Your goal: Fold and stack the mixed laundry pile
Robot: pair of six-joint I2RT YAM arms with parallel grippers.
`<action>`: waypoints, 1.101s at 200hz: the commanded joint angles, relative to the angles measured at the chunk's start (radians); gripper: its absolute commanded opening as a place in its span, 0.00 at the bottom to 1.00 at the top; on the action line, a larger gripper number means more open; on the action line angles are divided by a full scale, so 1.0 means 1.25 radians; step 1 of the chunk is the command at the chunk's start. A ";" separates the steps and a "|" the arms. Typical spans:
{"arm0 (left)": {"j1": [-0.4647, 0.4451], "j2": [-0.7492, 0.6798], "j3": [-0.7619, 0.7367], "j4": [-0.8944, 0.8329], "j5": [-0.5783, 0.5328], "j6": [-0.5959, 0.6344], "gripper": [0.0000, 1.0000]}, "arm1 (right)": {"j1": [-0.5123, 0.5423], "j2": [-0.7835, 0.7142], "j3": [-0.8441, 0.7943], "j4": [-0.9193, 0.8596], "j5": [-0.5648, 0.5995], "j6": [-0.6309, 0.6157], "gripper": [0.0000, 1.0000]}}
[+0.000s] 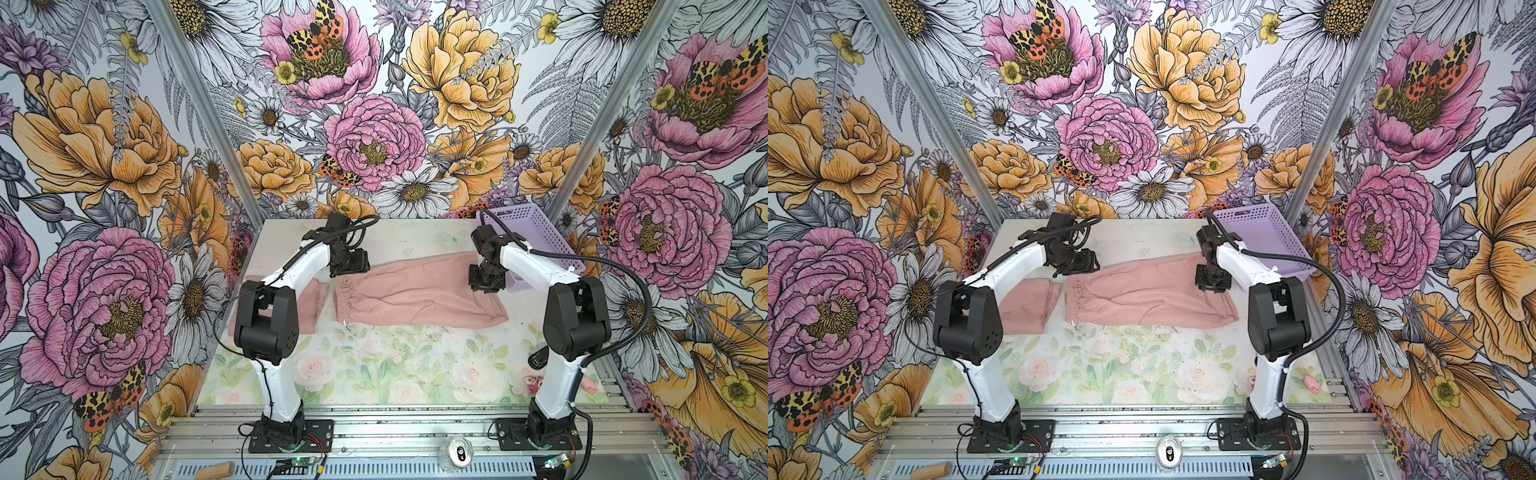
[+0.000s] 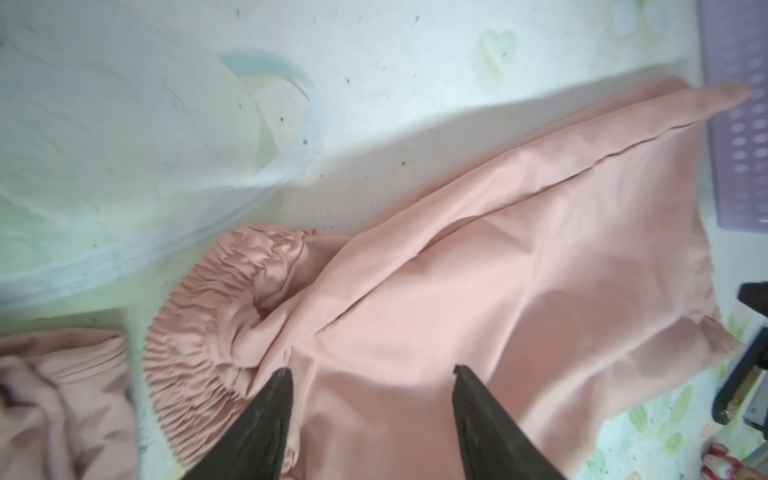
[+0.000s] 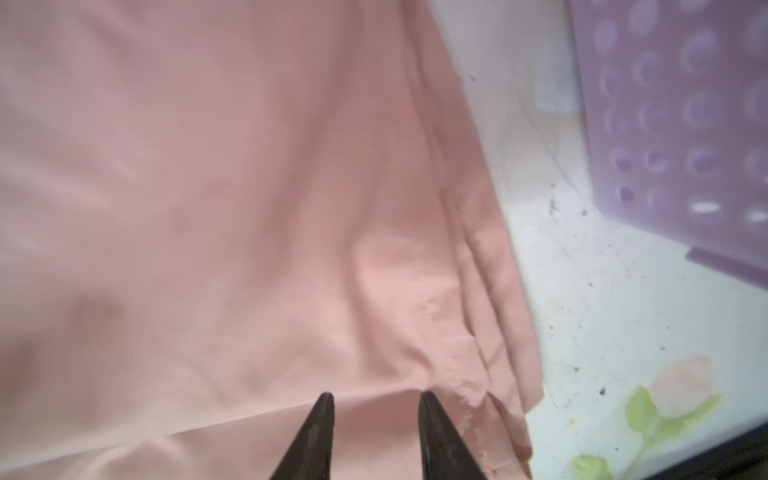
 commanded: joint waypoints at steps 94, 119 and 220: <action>0.006 -0.109 -0.212 0.033 0.027 -0.066 0.70 | 0.005 0.180 0.188 0.091 0.012 -0.032 0.48; 0.010 -0.076 -0.198 0.049 0.016 -0.065 0.67 | -0.033 0.197 0.211 0.110 0.013 -0.049 0.48; 0.030 0.004 -0.213 0.057 0.006 -0.048 0.61 | -0.115 0.198 0.119 0.113 -0.087 -0.112 0.43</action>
